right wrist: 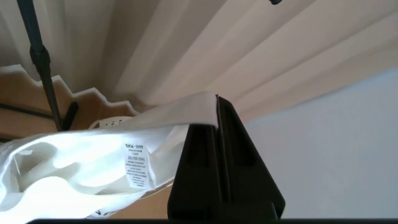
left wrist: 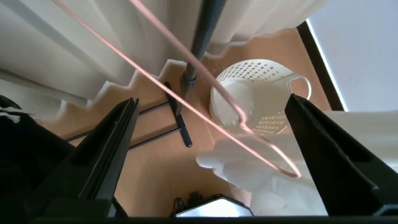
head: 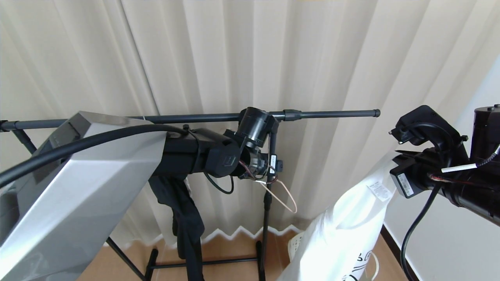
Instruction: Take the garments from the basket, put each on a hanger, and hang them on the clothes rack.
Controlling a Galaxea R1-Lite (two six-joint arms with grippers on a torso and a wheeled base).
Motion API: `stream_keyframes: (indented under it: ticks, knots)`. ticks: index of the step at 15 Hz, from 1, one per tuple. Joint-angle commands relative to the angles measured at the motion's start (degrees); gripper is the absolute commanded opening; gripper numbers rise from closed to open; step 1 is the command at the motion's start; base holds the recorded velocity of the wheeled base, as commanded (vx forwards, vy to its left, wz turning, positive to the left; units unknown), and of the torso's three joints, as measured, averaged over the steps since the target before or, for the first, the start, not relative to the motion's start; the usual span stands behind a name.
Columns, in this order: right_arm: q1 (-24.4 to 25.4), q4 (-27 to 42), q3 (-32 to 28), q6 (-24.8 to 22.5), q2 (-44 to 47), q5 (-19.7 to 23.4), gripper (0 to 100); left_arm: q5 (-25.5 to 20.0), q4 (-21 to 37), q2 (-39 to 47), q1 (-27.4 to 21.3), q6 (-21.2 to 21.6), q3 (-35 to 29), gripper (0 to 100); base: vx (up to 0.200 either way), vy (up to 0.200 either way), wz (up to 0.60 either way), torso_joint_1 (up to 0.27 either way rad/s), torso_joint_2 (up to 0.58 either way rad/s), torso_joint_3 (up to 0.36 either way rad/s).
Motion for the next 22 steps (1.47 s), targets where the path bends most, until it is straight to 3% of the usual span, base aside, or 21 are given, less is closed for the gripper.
stream_keyframes:
  ticks: [1, 7, 14, 22]
  knots:
    - [0.0, -0.1, 0.0, 0.0, 0.5, 0.0, 0, 0.4, 0.0, 1.4, 0.4, -0.1, -0.2, 100, 0.0, 0.0, 0.0, 0.0, 0.0, 0.0]
    - [0.0, -0.3, 0.4, 0.0, 0.5, 0.0, 0, 3.4, 0.4, 1.8, 1.5, -0.7, 1.1, 100, 0.0, 0.0, 0.0, 0.0, 0.0, 0.0]
    - [0.0, -0.4, 0.8, -0.1, -0.1, 0.0, 0, 7.0, 0.1, -1.5, 1.8, -0.8, 7.0, 100, 0.0, 0.0, 0.0, 0.0, 0.0, 0.0]
    - [0.1, -0.3, 1.3, -0.8, -1.5, 0.0, 0, 7.2, -0.1, 0.8, 1.4, -2.8, 7.6, 100, 0.0, 0.0, 0.0, 0.0, 0.0, 0.0]
